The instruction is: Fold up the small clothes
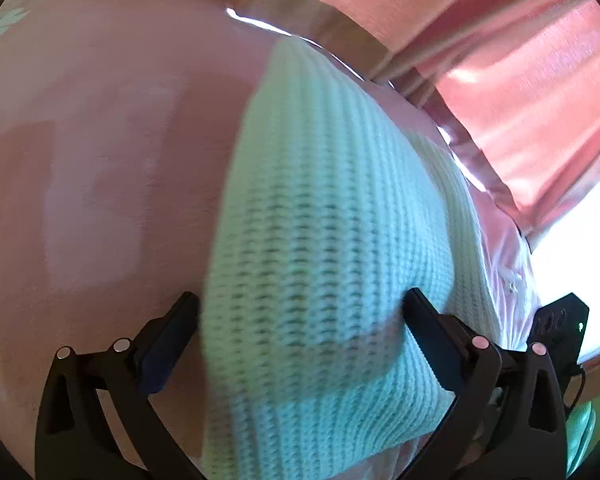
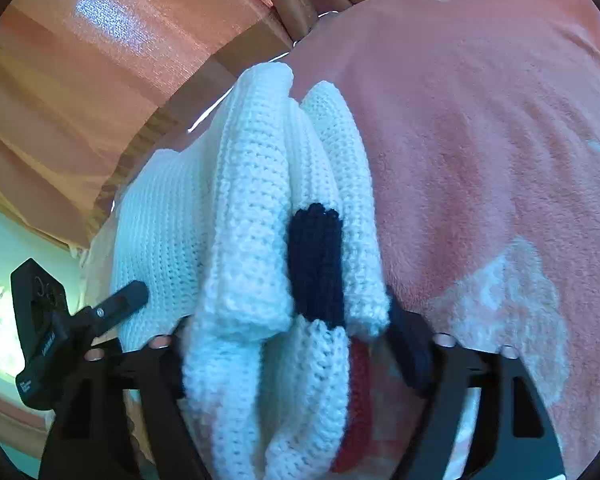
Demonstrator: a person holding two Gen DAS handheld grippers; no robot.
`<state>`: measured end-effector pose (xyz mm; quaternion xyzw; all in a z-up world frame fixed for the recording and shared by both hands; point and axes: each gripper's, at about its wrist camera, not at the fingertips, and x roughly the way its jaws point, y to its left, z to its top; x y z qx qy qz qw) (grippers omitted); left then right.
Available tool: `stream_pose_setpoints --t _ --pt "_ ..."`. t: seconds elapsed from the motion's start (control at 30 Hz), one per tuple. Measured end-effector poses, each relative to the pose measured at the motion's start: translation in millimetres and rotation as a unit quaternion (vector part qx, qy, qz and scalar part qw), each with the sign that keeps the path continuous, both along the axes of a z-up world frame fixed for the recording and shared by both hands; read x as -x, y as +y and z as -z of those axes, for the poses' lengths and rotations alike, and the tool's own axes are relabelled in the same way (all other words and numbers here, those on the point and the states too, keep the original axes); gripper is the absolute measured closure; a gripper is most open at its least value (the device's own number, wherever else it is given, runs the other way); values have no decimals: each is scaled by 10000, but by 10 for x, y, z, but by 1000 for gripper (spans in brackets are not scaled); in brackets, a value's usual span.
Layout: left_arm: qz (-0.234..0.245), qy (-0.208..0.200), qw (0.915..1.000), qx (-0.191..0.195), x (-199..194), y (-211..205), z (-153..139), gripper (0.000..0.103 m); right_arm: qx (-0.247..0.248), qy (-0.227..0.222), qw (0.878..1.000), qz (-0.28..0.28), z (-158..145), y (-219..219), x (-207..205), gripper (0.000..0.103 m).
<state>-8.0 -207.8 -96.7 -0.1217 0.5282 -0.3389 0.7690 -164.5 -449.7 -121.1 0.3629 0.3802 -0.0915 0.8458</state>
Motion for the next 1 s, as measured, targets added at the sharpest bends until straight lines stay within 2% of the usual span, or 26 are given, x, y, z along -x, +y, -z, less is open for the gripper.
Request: stream_pose_setpoints --t 0.07,0.1,0.13,0.2,0.27,0.43,0.6,0.73,0.9,1.0 --pt "72 102 9999 7 1 -57 -7 22 -243 -105 9996 18 1 -9 -12 56" --pt "86 127 9999 11 4 -92 -33 32 -269 -128 9996 37 -10 3 -15 59" --pt "131 131 9998 20 6 -100 -54 37 -242 -148 9996 63 -31 9 3 61" --pt "228 67 9997 26 14 -87 -143 55 -12 -264 9996 125 -139 82 57 63" --pt "329 -7 9994 110 39 -90 -282 59 173 -432 9988 166 -283 169 95 64" --pt "614 -324 9969 358 144 -7 -785 61 729 -812 9935 309 -715 430 200 65" --pt "908 -959 9885 731 284 292 -1529 61 1244 -1390 9822 234 -1386 815 346 65" --pt "957 -1615 9772 988 406 687 -2084 61 1804 -1970 9637 7 -1930 1234 406 65" --pt "809 -2531 9545 1351 505 1305 -2772 61 2282 -2871 9297 -330 -2515 1757 386 65" --pt "696 -2924 9424 1466 502 1583 -3018 60 2471 -3288 9099 -542 -2747 2014 294 65"
